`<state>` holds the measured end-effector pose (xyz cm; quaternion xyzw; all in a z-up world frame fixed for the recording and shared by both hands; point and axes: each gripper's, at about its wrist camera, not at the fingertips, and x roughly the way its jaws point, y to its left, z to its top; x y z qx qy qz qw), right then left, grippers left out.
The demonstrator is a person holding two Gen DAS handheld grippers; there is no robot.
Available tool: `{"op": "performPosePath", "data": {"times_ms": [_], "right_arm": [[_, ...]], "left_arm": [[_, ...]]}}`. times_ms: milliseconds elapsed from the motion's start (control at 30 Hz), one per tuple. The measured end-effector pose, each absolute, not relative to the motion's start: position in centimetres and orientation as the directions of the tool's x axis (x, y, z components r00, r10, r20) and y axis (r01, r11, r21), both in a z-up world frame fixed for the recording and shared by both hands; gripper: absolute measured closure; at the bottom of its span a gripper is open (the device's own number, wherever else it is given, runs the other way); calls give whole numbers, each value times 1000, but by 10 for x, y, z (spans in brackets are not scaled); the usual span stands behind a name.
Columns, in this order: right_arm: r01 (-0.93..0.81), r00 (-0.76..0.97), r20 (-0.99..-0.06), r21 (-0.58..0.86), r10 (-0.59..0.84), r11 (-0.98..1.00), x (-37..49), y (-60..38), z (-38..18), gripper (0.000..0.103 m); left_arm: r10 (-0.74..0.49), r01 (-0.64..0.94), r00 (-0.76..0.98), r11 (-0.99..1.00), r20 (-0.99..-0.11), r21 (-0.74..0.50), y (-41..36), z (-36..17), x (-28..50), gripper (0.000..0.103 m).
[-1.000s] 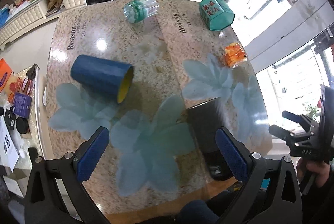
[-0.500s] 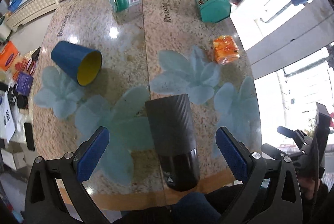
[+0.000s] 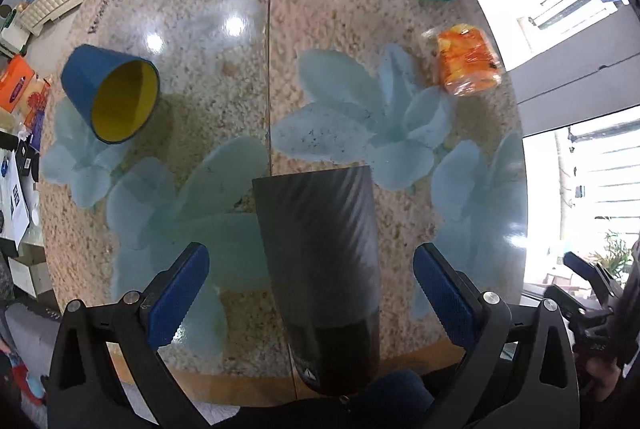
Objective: Flip cup upright
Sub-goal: 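Bring the left gripper to the upright tumbler and grasp its rim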
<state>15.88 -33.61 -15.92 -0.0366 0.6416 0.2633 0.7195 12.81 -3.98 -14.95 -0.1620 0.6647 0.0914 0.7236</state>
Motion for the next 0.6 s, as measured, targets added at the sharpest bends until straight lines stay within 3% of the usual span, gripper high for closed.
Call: {"op": "performPosePath", "data": {"times_ms": [600], "right_arm": [[-376,-11,-944,310,330,873,174,-359,-173,0]], "left_arm": [[-118,-402,-62,912,-991,-83,-33,-225,153,0]]}}
